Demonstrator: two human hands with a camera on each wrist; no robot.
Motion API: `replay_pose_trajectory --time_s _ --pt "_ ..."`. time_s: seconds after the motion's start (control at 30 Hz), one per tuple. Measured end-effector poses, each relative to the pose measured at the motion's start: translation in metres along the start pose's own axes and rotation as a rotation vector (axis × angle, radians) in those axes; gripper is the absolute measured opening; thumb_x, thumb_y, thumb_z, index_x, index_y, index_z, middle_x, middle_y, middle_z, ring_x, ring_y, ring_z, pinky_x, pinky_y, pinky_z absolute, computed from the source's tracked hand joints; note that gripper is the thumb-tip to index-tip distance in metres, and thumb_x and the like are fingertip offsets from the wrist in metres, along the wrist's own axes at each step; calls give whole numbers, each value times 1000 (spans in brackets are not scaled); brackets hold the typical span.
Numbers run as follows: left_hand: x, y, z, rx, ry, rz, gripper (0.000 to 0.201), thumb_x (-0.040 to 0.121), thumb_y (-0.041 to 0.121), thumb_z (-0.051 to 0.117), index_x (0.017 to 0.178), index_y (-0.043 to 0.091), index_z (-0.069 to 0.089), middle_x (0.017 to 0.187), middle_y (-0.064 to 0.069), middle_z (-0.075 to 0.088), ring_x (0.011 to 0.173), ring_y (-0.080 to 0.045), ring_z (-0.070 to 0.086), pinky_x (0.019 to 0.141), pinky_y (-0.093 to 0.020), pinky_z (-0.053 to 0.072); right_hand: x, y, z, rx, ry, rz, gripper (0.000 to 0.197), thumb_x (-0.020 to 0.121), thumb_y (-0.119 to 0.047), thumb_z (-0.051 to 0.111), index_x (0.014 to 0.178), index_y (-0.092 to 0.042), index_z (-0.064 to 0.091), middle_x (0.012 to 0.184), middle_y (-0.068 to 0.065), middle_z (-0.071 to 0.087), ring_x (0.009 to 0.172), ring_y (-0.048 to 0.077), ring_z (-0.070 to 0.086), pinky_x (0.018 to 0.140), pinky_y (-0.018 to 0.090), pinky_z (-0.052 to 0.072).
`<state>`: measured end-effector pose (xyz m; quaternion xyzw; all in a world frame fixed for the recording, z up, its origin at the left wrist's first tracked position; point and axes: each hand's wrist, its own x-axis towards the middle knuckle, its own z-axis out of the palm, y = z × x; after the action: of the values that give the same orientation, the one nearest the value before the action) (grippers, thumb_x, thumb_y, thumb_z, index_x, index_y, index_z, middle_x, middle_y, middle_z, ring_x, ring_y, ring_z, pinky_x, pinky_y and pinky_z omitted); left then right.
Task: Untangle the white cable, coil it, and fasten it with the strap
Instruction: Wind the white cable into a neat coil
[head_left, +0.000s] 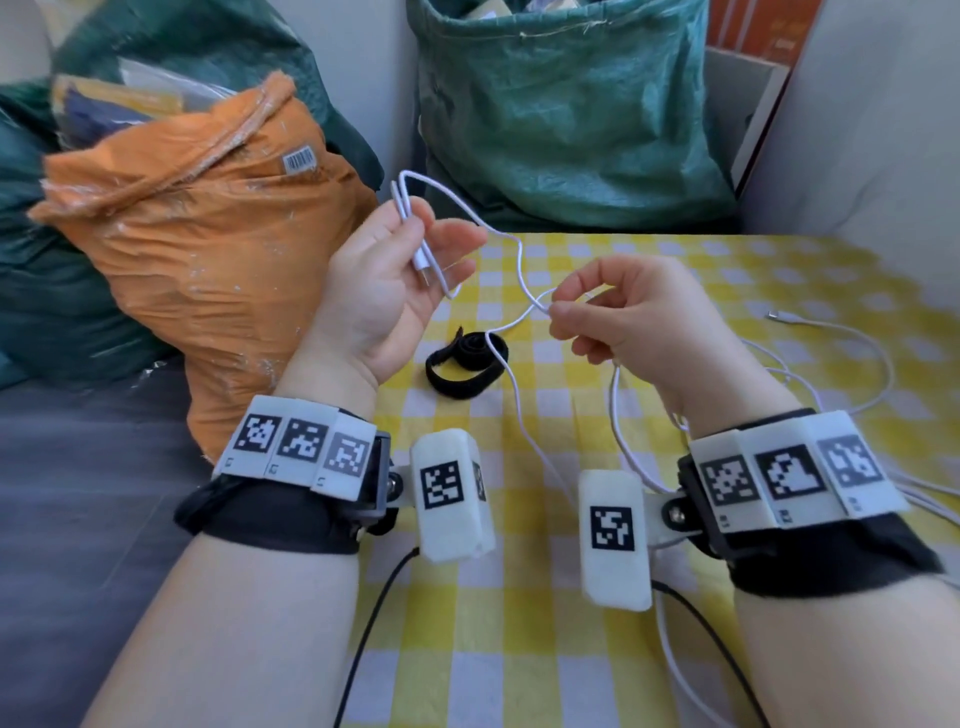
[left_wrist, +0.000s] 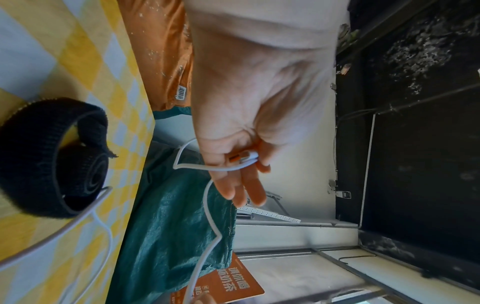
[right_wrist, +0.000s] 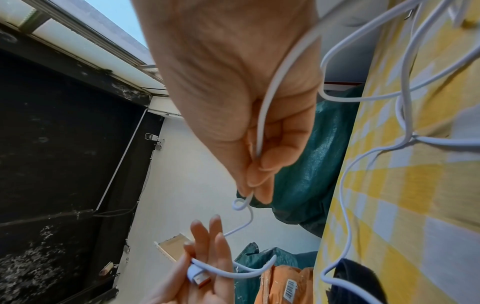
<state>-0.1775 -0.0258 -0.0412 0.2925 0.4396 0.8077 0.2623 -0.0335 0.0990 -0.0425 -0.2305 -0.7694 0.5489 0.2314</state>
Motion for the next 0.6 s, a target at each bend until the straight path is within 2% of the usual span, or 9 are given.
replay_pose_trajectory --time_s 0.1,0.27,0.4,0.47,0.53,0.6 --pt "0 -2 4 28 -45 9 25 103 11 28 86 14 46 80 -7 70 94 -23 66 85 -31 53 0 2 2 -102 -11 18 14 86 -8 65 74 -15 64 65 3 68 44 3 54 45 16 45" --pt "-4 -6 11 220 -227 -48 24 102 8 28 89 14 47 86 -6 70 94 -20 66 89 -30 51 -1 2 6 -201 -113 36 16 87 -10 62 76 -19 69 57 0 68 41 6 48 46 22 41" --pt "-5 -13 10 409 -323 -48 18 99 12 33 90 13 49 88 -7 71 94 -22 66 101 -42 46 -1 1 8 -169 -115 19 14 87 -14 63 74 -17 67 56 0 67 42 10 40 44 22 35" --pt "-6 -14 11 521 -346 -40 16 97 17 36 90 15 49 91 -5 71 92 -23 67 96 -43 48 -2 0 7 -103 -116 22 13 86 -15 65 73 -14 64 58 2 68 43 10 40 44 22 34" --pt "-7 -13 11 618 -335 -32 16 100 16 35 91 15 48 91 -2 69 83 -21 68 82 -32 51 -3 -1 6 -2 -122 21 15 84 -17 69 73 -13 59 60 4 68 45 11 40 45 21 34" --pt "-9 -11 13 721 -316 -27 18 102 10 33 92 11 47 84 -1 63 69 -15 65 66 -18 48 -3 -3 4 111 -130 13 21 81 -17 72 75 -14 52 62 5 69 46 11 43 45 19 36"
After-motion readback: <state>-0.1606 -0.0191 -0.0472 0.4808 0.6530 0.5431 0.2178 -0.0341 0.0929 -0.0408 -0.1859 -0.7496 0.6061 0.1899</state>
